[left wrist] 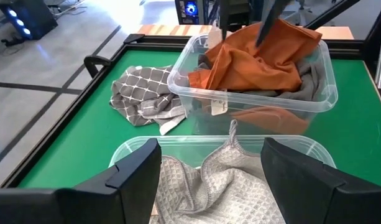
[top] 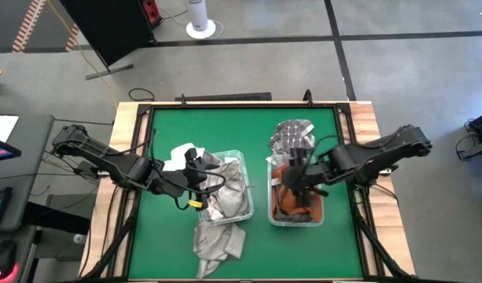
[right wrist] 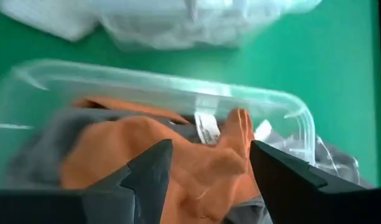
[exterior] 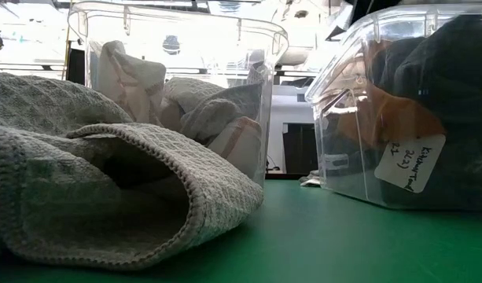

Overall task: Sort microfiber towel by color & place in baskets
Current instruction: Put the orange microfiber towel into the right transparent bin

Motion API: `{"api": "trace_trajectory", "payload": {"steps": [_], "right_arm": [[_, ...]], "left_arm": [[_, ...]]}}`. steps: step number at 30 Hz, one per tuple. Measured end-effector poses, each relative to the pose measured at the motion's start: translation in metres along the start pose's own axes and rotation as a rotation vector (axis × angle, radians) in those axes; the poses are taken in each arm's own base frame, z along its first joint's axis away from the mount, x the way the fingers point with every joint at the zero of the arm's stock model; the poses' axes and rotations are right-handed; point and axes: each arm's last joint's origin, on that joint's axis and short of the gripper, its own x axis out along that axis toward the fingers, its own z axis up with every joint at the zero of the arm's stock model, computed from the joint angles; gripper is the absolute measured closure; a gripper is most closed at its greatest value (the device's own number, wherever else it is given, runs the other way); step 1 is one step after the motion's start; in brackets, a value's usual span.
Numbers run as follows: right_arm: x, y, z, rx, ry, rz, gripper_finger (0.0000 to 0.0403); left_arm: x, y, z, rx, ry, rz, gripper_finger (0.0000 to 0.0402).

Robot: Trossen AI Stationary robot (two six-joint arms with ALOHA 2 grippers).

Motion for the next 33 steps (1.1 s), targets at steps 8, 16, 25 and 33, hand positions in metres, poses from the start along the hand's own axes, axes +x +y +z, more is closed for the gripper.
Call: {"api": "trace_trajectory", "payload": {"steps": [8,16,25,33], "right_arm": [[0.082,0.007,-0.023,0.032,0.243,-0.014,0.0154],[0.134,0.002,-0.058,0.133,0.24,0.071,0.0154],[0.065,-0.008,-0.036,0.113,0.155,-0.039,0.0154],[0.02,-0.001,-0.047,-0.02,0.213,0.04,0.0168]], "left_arm": [[0.0,-0.001,-0.001,-0.033,0.013,-0.03,0.0136],[0.0,-0.001,-0.001,-0.038,0.013,-0.033,0.0136],[0.0,-0.001,0.0,-0.04,0.01,-0.033,0.0136],[0.0,-0.001,-0.002,-0.04,0.027,-0.03,0.0136]]}}
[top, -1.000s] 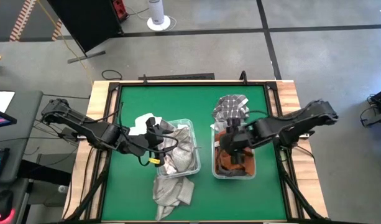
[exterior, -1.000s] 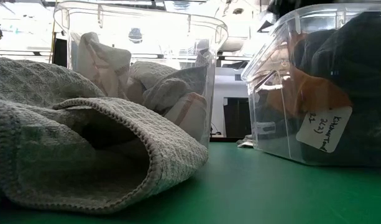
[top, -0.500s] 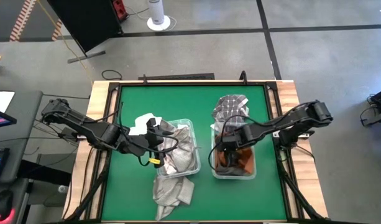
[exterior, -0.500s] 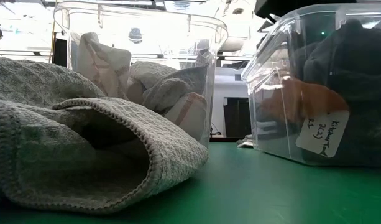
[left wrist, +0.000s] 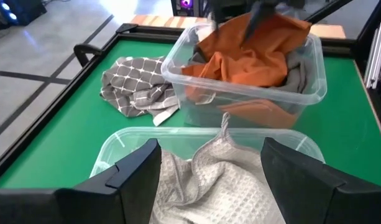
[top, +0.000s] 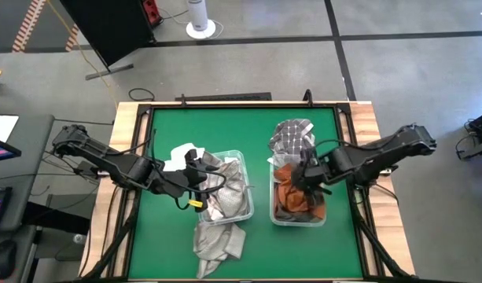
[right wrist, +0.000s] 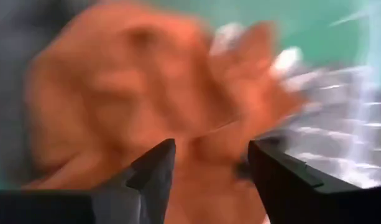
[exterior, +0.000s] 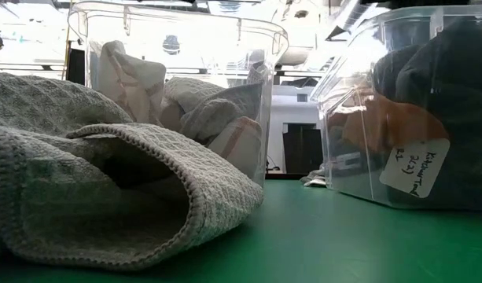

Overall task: Sort microfiber towel by color & place in baskets
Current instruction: Put the orange microfiber towel into the right transparent bin

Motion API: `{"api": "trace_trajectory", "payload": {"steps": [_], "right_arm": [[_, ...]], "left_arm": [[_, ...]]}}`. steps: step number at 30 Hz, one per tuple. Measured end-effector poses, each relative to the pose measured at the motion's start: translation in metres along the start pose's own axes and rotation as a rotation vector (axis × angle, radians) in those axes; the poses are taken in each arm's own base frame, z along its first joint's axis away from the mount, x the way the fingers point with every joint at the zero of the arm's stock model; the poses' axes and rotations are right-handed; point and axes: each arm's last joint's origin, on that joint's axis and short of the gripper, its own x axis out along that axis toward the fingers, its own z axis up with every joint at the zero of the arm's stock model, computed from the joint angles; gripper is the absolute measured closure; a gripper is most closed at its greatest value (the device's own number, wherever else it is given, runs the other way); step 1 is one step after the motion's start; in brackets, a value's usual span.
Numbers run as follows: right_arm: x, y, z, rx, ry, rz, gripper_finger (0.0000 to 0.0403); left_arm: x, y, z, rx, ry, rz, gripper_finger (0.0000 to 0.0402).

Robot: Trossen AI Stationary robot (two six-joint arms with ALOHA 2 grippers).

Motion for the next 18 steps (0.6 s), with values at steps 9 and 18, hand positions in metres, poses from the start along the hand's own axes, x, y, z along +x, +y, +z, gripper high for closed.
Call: {"api": "trace_trajectory", "payload": {"steps": [9,18], "right_arm": [[0.017,0.034,0.008,-0.109,0.046,0.124,0.0225],[0.072,0.039,0.025,-0.157,0.222,0.112,0.0269]], "left_arm": [[0.0,0.0,-0.001,-0.003,0.004,0.002,0.0136],[0.0,0.0,-0.001,-0.007,0.005,0.002,0.0136]]}}
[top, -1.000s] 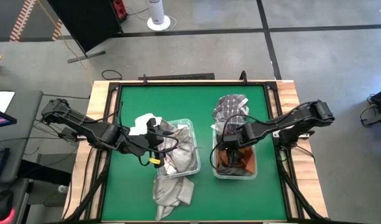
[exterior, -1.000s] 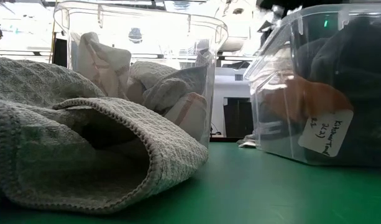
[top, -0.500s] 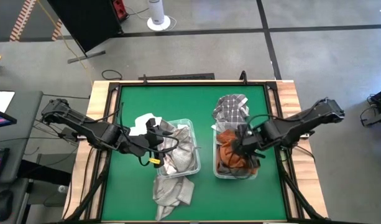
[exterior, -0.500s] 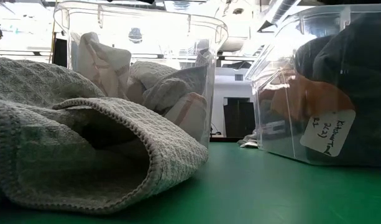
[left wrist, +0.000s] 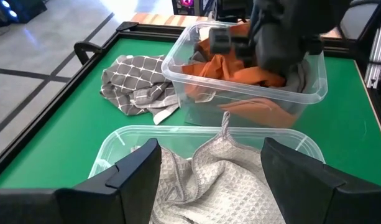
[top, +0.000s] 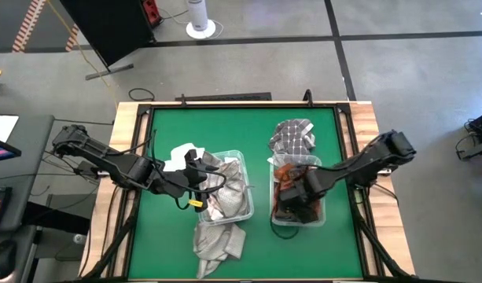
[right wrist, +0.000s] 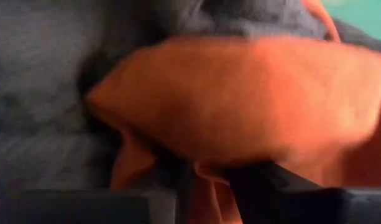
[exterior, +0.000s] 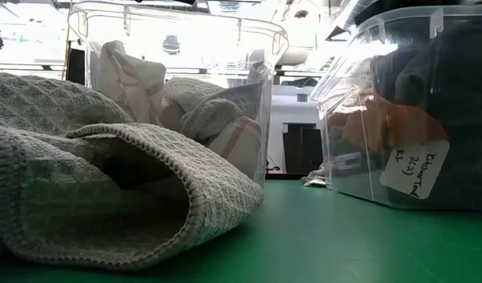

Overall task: Sort microfiber towel by color & place in baskets
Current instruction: Put the orange microfiber towel into the right transparent bin

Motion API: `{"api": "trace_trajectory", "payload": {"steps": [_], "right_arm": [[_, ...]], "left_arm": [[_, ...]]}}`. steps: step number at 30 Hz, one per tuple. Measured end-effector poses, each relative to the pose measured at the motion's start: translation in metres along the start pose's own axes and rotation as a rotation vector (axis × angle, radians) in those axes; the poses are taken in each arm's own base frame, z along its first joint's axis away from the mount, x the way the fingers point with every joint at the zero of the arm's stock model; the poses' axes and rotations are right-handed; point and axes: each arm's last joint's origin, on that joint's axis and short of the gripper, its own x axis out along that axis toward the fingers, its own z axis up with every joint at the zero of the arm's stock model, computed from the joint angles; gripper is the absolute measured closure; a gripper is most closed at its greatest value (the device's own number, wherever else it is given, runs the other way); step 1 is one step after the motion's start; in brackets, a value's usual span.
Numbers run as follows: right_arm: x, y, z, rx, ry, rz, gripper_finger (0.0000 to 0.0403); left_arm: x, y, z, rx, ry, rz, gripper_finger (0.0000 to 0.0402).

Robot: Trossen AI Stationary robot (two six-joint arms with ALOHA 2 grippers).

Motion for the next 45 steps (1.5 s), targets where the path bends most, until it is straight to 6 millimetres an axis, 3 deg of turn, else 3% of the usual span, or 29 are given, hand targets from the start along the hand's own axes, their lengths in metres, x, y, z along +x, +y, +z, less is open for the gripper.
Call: {"api": "trace_trajectory", "payload": {"steps": [9,12,17,21,28,33,45], "right_arm": [[0.021,-0.015,0.014,-0.048,0.025,0.03,0.0295],[0.014,-0.02,0.007,-0.057,0.027,-0.025,0.0296],[-0.022,-0.026,-0.011,-0.053,-0.066,-0.058,0.0296],[-0.028,-0.023,-0.017,-0.148,-0.075,-0.1,0.0296],[0.005,-0.014,-0.019,-0.34,0.018,-0.132,0.0296],[0.035,-0.01,-0.003,-0.336,0.033,-0.174,0.0296],[0.044,-0.005,0.005,-0.325,0.124,-0.167,0.0296]], "left_arm": [[-0.001,0.0,-0.002,0.012,0.018,0.001,0.0136],[-0.001,0.0,-0.003,0.008,0.022,0.003,0.0136],[-0.001,0.0,-0.002,0.001,0.02,0.002,0.0136],[-0.001,0.0,-0.002,0.002,0.017,0.002,0.0136],[-0.001,0.0,-0.002,0.004,0.019,0.002,0.0136],[-0.001,0.0,-0.002,0.011,0.017,0.002,0.0136],[-0.001,0.0,-0.002,0.009,0.014,0.003,0.0136]]}}
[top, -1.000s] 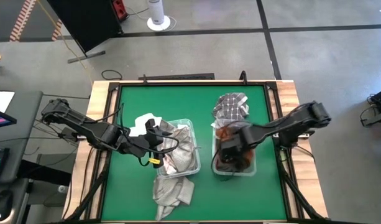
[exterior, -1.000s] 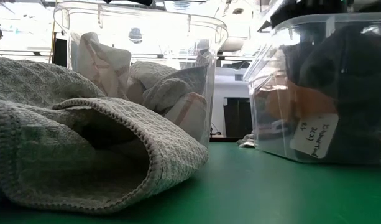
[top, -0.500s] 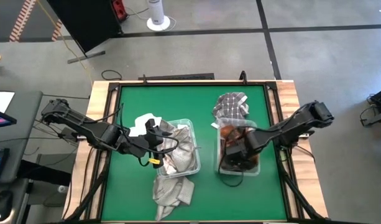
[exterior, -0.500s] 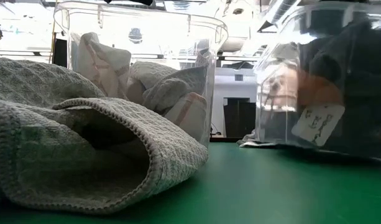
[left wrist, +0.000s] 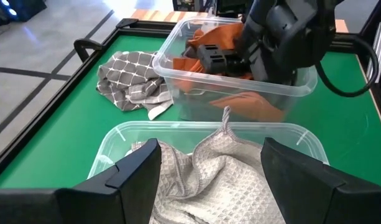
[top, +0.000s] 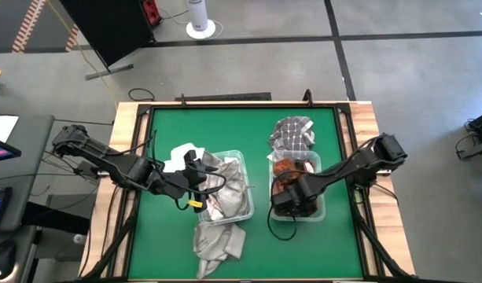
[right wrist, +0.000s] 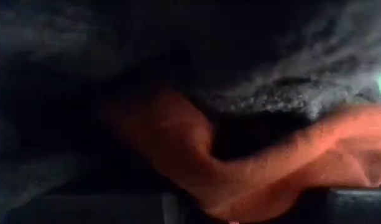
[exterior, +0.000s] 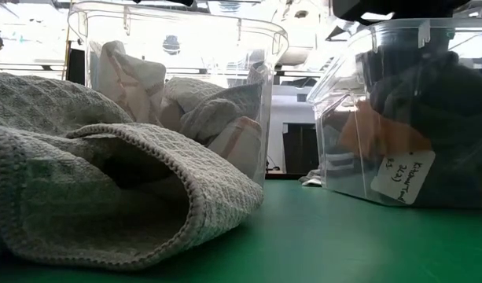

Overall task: Sort microfiber towel by color & place in baskets
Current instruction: Put the orange microfiber towel into the right transparent bin, then put the grey patterned microfiber towel into the right transparent bin

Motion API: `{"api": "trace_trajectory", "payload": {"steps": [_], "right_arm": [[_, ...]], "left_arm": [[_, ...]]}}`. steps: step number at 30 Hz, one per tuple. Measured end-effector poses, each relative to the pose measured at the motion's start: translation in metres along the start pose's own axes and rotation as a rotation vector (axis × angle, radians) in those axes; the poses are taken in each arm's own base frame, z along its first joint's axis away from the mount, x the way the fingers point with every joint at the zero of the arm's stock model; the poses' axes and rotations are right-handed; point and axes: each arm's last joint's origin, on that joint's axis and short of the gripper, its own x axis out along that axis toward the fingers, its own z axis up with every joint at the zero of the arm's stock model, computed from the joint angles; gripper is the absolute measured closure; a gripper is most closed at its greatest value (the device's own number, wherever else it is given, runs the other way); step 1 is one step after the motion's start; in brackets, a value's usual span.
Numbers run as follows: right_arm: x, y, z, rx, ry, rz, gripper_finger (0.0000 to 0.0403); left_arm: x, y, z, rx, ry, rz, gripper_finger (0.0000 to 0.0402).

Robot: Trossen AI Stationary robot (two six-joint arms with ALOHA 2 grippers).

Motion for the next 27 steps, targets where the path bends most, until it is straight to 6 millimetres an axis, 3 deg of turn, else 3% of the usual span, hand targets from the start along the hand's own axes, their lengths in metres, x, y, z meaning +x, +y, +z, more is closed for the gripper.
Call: {"api": "trace_trajectory", "payload": {"steps": [3,7,13,18,23,27], "right_arm": [[-0.016,-0.005,-0.001,0.071,0.038,-0.02,0.0295],[-0.05,-0.017,-0.003,0.212,-0.036,-0.051,0.028],[-0.084,-0.023,-0.013,0.232,-0.08,-0.062,0.0204],[-0.124,-0.031,-0.028,0.324,-0.103,-0.084,0.0152],[-0.154,-0.045,-0.057,0.441,-0.182,-0.29,0.0148],[-0.162,-0.07,-0.082,0.543,-0.256,-0.303,0.0157]], "left_arm": [[0.0,0.0,0.0,0.0,0.0,0.0,0.0136],[0.0,0.0,0.0,0.007,-0.001,0.001,0.0136],[0.0,0.0,0.0,0.007,-0.001,0.001,0.0136],[0.0,0.0,0.0,0.008,0.0,0.001,0.0136],[0.0,0.0,0.0,0.02,0.001,0.002,0.0136],[0.0,0.0,0.0,0.023,-0.002,0.004,0.0136]]}}
